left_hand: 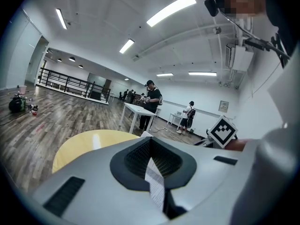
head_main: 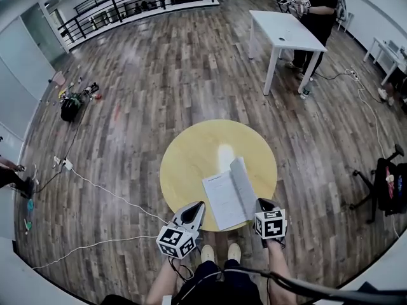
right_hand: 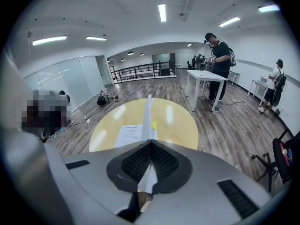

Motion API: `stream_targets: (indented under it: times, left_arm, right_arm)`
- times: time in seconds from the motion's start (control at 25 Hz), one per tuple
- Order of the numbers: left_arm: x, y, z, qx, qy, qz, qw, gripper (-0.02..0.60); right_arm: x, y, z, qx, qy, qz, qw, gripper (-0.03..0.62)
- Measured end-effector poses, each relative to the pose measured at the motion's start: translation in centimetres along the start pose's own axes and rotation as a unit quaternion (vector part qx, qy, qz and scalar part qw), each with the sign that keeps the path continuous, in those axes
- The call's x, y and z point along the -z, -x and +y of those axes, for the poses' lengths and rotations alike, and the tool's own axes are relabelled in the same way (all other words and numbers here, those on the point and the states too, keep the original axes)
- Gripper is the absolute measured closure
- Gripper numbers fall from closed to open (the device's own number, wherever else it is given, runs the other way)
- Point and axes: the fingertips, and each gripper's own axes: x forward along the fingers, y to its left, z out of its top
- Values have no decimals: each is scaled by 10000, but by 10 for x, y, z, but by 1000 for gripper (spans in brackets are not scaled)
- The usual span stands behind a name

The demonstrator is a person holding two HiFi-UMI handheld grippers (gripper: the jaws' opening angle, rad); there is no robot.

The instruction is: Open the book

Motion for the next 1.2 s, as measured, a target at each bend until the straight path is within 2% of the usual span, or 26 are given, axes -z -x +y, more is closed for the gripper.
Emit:
stream_targets:
  times: [0.44,0.8,1.2]
  left_arm:
    - [-6,-61,-29,292,-141,191,9993,586]
    - [21,-99,-45,439,-72,584,9973,586]
    - [72,-117,-47,432,56,943,9946,586]
  right_arm:
    - [6,-4,-71,243,-362,64,9990,589]
    - [28,-23,-109,248,-547,262,9978,589]
    - [68,-61,-139,215,-668,434,9966,589]
